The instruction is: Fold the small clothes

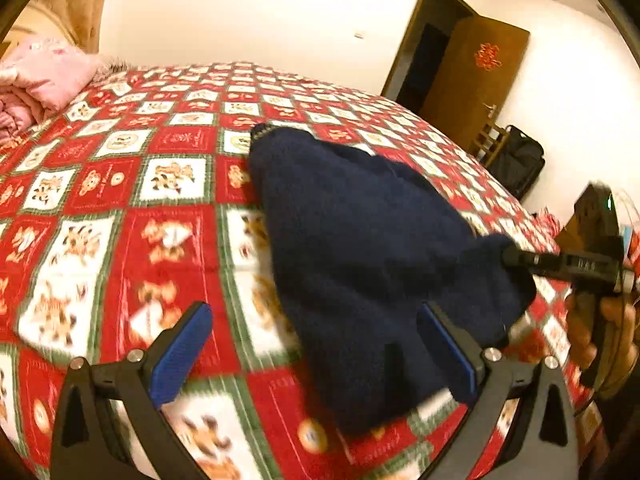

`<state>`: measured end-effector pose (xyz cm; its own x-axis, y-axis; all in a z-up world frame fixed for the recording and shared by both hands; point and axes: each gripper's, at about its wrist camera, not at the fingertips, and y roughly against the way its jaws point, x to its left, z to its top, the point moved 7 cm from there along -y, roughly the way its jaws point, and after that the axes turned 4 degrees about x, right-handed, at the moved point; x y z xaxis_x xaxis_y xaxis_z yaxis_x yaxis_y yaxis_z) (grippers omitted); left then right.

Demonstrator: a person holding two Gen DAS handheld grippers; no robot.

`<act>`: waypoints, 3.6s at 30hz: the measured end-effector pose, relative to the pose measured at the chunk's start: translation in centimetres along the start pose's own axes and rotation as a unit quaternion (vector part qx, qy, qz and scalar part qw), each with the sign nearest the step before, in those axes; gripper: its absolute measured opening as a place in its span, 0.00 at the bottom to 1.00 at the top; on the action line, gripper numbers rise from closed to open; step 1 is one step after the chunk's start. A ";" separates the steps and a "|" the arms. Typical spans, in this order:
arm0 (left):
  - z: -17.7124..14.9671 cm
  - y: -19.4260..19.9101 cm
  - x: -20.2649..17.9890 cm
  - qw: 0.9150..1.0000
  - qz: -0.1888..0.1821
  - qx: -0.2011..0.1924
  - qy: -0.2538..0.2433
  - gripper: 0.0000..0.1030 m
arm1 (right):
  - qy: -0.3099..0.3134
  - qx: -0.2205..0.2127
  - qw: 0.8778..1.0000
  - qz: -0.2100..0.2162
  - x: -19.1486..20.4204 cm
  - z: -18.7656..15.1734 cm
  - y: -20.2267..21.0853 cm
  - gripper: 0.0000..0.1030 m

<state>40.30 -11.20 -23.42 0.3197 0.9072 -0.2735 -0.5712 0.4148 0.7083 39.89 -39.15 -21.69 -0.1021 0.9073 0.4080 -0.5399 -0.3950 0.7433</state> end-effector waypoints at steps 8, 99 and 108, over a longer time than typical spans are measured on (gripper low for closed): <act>2.9 -4.2 2.5 0.999 0.017 0.029 0.020 1.00 | -0.049 -0.031 0.997 0.045 -1.2 2.7 2.6 0.63; -3.6 19.4 4.3 0.988 0.131 -0.080 -0.028 0.38 | 0.104 -0.025 0.977 0.184 30.5 -5.2 -1.6 0.29; -6.4 23.4 7.8 0.985 0.144 -0.098 0.010 0.38 | 0.136 -0.009 0.971 0.197 35.9 -7.5 -2.5 0.29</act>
<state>24.63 6.06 -13.19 0.1097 0.9895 -0.0945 -0.7720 0.1447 0.6190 31.33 -4.56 -12.88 -0.5195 0.6917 0.5018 -0.4290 -0.7189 0.5469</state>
